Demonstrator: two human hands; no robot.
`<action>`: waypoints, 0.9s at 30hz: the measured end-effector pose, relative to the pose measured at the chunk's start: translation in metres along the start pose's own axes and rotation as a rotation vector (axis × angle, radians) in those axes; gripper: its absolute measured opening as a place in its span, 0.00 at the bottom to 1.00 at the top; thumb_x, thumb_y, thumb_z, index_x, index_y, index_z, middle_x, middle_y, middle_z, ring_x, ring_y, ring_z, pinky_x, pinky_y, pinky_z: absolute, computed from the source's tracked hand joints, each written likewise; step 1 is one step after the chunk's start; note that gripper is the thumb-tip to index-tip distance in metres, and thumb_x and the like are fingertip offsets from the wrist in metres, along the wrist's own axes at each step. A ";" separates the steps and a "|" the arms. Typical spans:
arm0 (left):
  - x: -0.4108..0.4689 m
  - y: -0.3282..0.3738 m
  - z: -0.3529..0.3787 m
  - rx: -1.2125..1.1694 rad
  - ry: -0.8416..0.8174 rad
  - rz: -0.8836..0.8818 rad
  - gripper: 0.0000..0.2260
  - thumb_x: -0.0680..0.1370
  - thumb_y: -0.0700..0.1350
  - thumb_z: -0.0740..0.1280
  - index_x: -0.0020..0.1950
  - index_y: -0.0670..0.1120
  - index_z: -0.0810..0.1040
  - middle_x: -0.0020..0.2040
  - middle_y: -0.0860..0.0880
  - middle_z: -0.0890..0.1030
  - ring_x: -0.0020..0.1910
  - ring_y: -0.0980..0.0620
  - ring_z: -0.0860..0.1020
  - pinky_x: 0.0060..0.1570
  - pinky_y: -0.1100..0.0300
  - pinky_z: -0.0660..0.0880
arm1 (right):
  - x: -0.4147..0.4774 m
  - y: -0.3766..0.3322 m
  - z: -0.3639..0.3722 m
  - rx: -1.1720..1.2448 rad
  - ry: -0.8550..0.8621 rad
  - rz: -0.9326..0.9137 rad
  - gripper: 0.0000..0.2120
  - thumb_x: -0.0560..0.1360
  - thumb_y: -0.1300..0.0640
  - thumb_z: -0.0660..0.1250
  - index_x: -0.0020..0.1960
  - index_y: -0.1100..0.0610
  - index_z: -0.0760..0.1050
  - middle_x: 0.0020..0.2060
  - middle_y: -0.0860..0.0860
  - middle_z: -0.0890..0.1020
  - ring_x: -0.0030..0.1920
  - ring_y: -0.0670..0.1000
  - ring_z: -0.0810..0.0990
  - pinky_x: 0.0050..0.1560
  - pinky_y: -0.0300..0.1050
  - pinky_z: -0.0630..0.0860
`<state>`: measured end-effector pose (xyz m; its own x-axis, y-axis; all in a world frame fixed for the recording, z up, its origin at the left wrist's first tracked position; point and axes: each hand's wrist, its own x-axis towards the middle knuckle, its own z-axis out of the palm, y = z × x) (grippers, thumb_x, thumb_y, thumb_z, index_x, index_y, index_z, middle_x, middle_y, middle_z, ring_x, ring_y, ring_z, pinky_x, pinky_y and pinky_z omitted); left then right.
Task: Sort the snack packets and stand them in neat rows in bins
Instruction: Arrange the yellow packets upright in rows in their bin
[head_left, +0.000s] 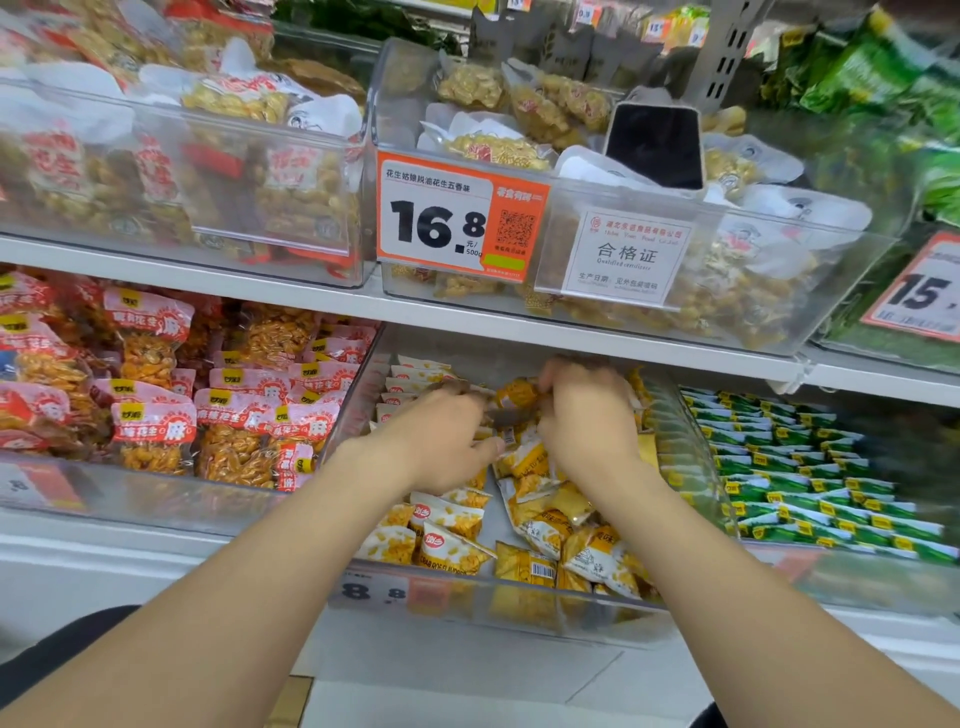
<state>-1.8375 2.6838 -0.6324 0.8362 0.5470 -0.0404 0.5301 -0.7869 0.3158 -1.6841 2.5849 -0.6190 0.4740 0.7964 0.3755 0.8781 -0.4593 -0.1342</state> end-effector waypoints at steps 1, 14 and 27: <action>-0.004 0.001 -0.002 -0.032 0.020 0.005 0.25 0.83 0.57 0.64 0.75 0.45 0.71 0.72 0.42 0.75 0.74 0.40 0.71 0.71 0.47 0.71 | -0.004 0.003 -0.003 0.019 0.050 -0.019 0.12 0.72 0.66 0.72 0.54 0.56 0.81 0.45 0.59 0.83 0.51 0.65 0.80 0.51 0.53 0.77; -0.058 0.015 -0.020 -0.621 0.269 0.112 0.17 0.80 0.42 0.74 0.65 0.58 0.79 0.54 0.55 0.83 0.49 0.54 0.86 0.53 0.50 0.83 | -0.046 0.001 -0.043 0.707 -0.332 0.208 0.10 0.84 0.59 0.64 0.63 0.53 0.79 0.43 0.50 0.86 0.42 0.44 0.84 0.43 0.41 0.77; -0.064 0.022 -0.036 -1.235 0.149 -0.254 0.11 0.84 0.47 0.70 0.59 0.41 0.82 0.49 0.41 0.88 0.47 0.42 0.88 0.48 0.50 0.86 | -0.046 -0.012 -0.056 1.092 -0.573 0.180 0.14 0.78 0.57 0.76 0.63 0.56 0.80 0.48 0.52 0.89 0.49 0.55 0.89 0.56 0.56 0.85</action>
<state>-1.8845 2.6411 -0.5889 0.6643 0.7326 -0.1483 0.1216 0.0898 0.9885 -1.7197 2.5315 -0.5835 0.3122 0.9391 -0.1438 0.2631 -0.2309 -0.9367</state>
